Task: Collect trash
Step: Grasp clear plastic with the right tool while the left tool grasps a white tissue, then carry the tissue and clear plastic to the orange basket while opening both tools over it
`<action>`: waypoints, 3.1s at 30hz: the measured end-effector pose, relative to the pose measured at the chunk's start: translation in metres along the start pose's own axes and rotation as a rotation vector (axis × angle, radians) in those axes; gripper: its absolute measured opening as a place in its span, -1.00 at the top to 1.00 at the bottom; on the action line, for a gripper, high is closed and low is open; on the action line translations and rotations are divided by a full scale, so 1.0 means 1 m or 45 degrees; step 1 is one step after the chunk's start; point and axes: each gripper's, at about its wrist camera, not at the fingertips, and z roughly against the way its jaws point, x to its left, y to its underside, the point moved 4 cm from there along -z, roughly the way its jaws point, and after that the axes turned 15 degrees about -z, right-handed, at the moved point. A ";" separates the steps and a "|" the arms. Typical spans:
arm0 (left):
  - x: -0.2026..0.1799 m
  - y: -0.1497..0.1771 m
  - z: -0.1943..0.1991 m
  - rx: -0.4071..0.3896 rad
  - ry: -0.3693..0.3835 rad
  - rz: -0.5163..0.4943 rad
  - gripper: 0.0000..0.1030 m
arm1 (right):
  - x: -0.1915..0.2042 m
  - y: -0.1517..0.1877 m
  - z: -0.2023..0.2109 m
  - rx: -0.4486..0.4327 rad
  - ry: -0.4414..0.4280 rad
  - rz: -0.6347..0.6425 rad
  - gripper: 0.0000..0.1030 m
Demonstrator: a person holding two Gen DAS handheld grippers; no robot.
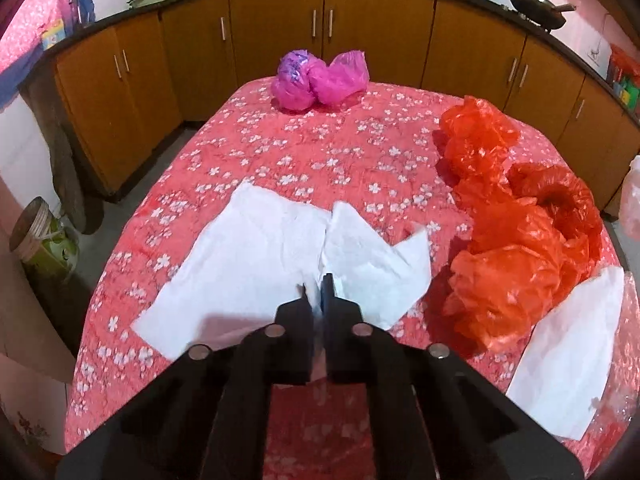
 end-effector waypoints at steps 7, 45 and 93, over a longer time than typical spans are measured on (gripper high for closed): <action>0.003 -0.019 0.032 -0.154 -0.013 -0.019 0.98 | -0.002 -0.005 0.008 -0.018 -0.015 -0.013 0.78; -0.189 -0.076 0.144 -0.464 0.232 -0.301 0.99 | -0.155 -0.022 0.101 -0.158 0.120 -0.223 0.78; -0.507 0.007 0.068 -0.103 0.642 -0.741 0.99 | -0.442 0.110 0.058 0.107 0.618 -0.595 0.78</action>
